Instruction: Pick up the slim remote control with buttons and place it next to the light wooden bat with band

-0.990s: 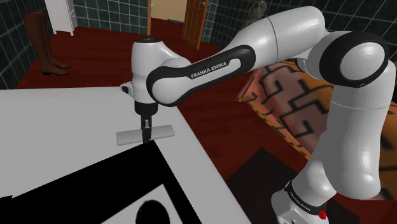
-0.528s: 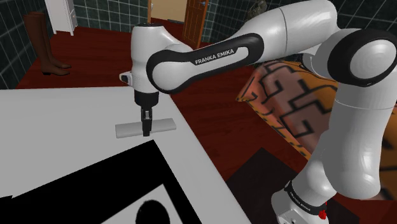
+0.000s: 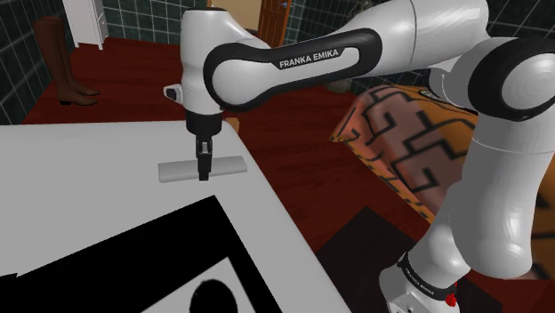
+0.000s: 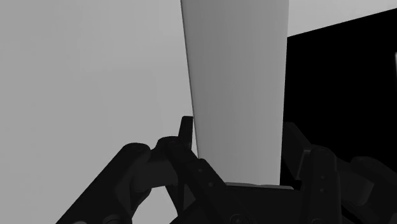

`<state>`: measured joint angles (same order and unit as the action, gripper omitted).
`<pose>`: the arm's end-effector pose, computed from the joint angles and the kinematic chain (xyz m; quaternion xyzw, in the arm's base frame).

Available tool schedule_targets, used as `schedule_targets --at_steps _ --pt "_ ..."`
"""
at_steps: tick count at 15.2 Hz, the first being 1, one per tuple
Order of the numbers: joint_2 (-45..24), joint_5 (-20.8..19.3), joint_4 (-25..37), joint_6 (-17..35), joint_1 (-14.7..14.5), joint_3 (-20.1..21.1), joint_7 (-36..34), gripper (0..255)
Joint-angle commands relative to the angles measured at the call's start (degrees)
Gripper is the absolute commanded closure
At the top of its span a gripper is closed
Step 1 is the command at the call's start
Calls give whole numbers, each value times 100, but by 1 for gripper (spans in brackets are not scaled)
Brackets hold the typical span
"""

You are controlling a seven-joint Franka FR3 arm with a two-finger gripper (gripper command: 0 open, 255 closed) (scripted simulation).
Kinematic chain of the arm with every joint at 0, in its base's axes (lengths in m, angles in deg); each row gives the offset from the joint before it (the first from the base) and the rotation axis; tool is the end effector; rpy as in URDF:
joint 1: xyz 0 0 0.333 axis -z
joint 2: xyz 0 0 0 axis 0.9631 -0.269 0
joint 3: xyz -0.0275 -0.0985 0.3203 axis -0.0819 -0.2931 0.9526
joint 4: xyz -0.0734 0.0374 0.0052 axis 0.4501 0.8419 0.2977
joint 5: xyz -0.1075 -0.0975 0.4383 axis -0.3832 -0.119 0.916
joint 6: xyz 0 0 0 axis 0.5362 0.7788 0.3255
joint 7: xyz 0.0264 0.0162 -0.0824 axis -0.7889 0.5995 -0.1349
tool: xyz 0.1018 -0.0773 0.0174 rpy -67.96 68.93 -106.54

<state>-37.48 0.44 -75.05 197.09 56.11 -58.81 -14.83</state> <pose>0.5889 0.4172 0.3851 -0.8532 -0.5214 0.0057 0.0082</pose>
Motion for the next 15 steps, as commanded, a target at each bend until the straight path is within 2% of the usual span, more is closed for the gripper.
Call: schedule_targets --at_steps 1,8,15 --pt "26 -9 -26 -2 -117 58 -178 255" --pt "-70 -123 72 -27 -729 307 -1058 255" --pt "-424 -327 538 -183 -1424 507 -1949 255"
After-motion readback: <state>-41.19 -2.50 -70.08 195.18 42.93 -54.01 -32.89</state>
